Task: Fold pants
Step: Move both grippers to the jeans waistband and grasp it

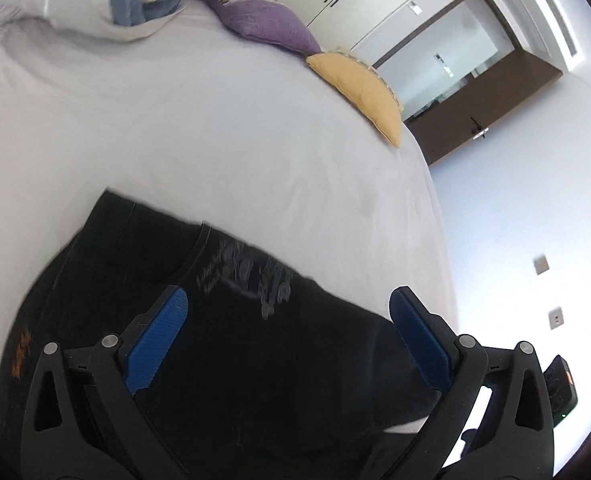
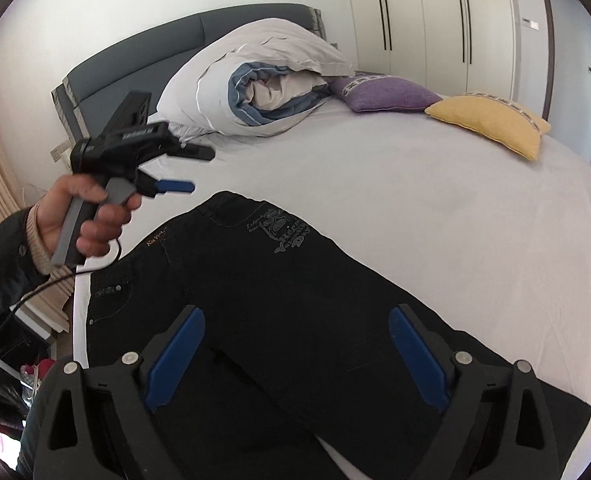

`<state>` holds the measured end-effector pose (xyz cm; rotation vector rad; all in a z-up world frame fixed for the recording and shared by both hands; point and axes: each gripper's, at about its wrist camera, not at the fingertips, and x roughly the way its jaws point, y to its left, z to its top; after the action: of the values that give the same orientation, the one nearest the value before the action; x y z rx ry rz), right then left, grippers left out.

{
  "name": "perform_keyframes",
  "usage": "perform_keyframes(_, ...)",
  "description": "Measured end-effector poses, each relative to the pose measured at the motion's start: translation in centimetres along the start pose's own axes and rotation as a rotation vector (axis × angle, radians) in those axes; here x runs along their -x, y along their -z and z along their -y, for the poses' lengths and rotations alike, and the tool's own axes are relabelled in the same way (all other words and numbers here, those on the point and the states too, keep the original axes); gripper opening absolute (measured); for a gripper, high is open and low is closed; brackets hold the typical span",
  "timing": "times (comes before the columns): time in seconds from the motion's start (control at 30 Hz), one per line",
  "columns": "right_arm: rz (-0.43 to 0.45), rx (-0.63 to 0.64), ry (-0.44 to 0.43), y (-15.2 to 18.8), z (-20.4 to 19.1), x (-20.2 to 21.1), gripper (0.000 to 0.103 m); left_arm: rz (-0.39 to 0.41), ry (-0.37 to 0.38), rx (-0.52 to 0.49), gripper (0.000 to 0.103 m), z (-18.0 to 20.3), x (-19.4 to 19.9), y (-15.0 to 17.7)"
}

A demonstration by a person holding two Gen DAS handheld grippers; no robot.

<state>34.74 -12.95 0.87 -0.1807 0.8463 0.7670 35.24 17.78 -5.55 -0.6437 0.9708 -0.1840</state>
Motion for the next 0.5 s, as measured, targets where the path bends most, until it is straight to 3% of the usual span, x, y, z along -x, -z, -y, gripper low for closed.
perform_keyframes(0.13,-0.054,0.004,-0.068,-0.3,2.9,-2.6,0.091,-0.07,-0.299,-0.496,0.101,4.5,-5.7,-3.0)
perform_keyframes(0.2,-0.056,0.017,-0.094,-0.3,3.7,-3.2,0.091,-0.15,-0.348,-0.685,0.101,5.1,-8.7,-3.5)
perform_keyframes(0.4,-0.078,0.023,-0.13,-0.8,6.2,-5.6,0.088,-0.312,-0.394,-0.819,0.1,3.7,-13.3,-5.9)
perform_keyframes(0.5,-0.09,0.017,-0.133,-1.0,7.0,-6.7,0.088,-0.337,-0.403,-0.88,0.1,3.7,-14.7,-6.4)
